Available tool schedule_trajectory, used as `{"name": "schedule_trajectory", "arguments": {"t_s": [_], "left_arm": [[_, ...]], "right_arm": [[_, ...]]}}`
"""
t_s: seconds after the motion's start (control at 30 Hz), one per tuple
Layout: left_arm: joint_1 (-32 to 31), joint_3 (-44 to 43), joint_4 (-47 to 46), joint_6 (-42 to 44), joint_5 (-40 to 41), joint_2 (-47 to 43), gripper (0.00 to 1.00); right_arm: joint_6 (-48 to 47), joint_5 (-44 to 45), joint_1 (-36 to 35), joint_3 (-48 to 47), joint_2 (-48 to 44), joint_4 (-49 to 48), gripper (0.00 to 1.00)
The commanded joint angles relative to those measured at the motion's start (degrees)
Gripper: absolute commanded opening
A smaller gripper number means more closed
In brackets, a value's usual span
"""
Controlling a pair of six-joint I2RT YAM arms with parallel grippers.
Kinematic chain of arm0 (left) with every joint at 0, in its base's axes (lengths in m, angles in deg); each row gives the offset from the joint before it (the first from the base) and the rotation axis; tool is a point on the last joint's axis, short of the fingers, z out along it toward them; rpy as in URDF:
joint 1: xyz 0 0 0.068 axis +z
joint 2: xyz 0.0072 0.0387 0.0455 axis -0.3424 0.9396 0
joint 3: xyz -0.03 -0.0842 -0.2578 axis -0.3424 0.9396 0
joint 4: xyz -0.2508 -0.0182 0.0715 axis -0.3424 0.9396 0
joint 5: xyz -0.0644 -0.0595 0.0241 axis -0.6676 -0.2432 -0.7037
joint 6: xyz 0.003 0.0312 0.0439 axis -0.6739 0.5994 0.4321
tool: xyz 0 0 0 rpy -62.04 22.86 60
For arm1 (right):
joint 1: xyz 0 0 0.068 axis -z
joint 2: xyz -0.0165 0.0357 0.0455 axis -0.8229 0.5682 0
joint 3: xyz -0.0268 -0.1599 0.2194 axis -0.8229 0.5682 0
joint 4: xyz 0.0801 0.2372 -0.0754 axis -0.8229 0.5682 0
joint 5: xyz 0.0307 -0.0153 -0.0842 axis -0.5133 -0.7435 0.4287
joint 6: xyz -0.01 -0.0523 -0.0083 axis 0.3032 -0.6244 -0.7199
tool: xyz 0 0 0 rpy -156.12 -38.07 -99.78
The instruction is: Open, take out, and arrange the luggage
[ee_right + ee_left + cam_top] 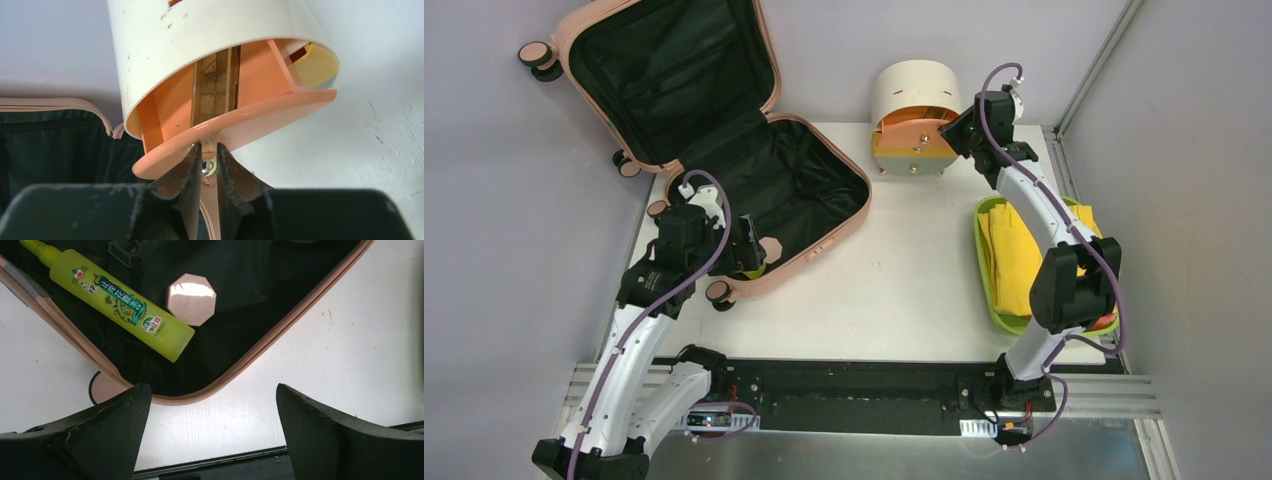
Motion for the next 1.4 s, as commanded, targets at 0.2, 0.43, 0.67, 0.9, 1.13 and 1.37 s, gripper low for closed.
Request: {"name": "schedule_trajectory", "arguments": {"t_s": [0.2,0.43,0.67,0.9,1.13,1.37], "left_arm": [[-0.33,-1.57,-0.08,0.26,1.22,0.76,1.00],[-0.33,-1.71,-0.13,-0.07,0.66,-0.61,1.00],[-0.33,-1.41,-0.07,0.13,0.33,-0.51,1.00],[-0.33,-0.64,0.00,-0.57,-0.22,-2.23,1.00],[-0.33,-0.31,0.01,-0.48,-0.88,-2.91,1.00],[-0.33,0.17,0.02,-0.84,-1.08,-3.81,1.00]], "right_arm": [[-3.05,-0.27,0.42,-1.55,4.13,-12.38,0.19],[-4.13,0.01,0.44,-3.23,6.87,-14.01,0.20],[-4.64,0.71,0.31,-1.81,6.37,-16.06,0.24],[-5.24,1.57,0.30,-3.84,7.35,-14.72,0.24],[-3.39,1.06,-0.43,3.20,2.83,-16.70,0.30],[3.29,-1.14,-0.75,16.52,-2.67,-25.56,0.42]]}}
